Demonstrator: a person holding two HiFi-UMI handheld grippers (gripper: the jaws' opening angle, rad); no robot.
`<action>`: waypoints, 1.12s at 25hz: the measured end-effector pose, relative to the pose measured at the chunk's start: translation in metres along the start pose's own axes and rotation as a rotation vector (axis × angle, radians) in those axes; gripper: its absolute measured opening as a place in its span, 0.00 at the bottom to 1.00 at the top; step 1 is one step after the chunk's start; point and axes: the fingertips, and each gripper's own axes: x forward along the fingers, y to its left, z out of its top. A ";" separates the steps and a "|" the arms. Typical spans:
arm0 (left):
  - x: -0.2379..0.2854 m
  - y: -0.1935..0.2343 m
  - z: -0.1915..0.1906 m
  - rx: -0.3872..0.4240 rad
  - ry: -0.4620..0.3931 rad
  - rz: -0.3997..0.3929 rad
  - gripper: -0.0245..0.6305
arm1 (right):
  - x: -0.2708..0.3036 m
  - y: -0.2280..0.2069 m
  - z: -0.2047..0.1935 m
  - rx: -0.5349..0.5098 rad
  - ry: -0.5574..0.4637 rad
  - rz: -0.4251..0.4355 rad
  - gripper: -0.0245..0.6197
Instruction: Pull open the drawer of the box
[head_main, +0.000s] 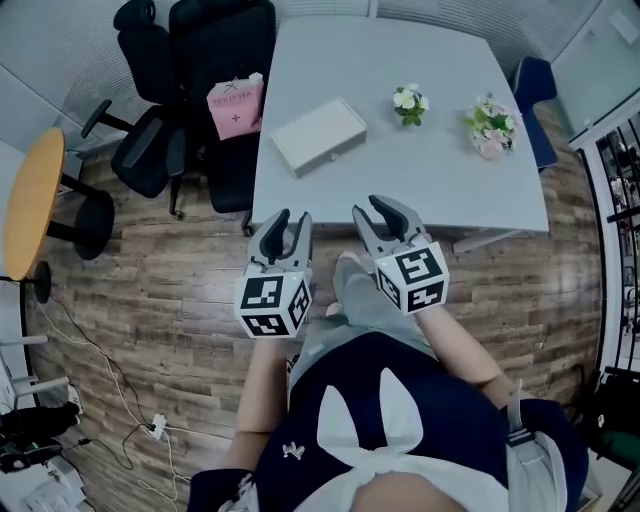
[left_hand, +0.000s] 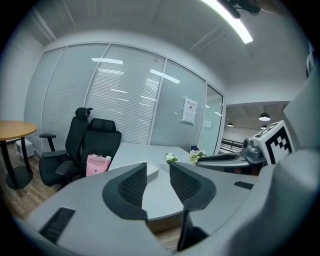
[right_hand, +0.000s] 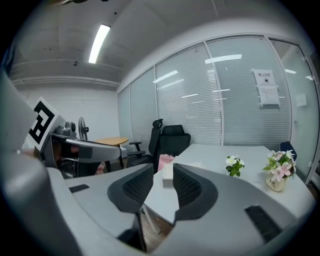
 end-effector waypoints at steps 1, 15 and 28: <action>0.002 0.003 0.001 -0.010 -0.001 -0.005 0.26 | 0.003 -0.002 0.000 -0.001 0.006 0.004 0.23; 0.062 0.065 0.002 -0.095 0.092 0.050 0.33 | 0.074 -0.037 -0.014 -0.001 0.129 0.054 0.35; 0.128 0.099 -0.004 -0.125 0.192 0.061 0.33 | 0.139 -0.076 -0.022 0.026 0.191 0.070 0.35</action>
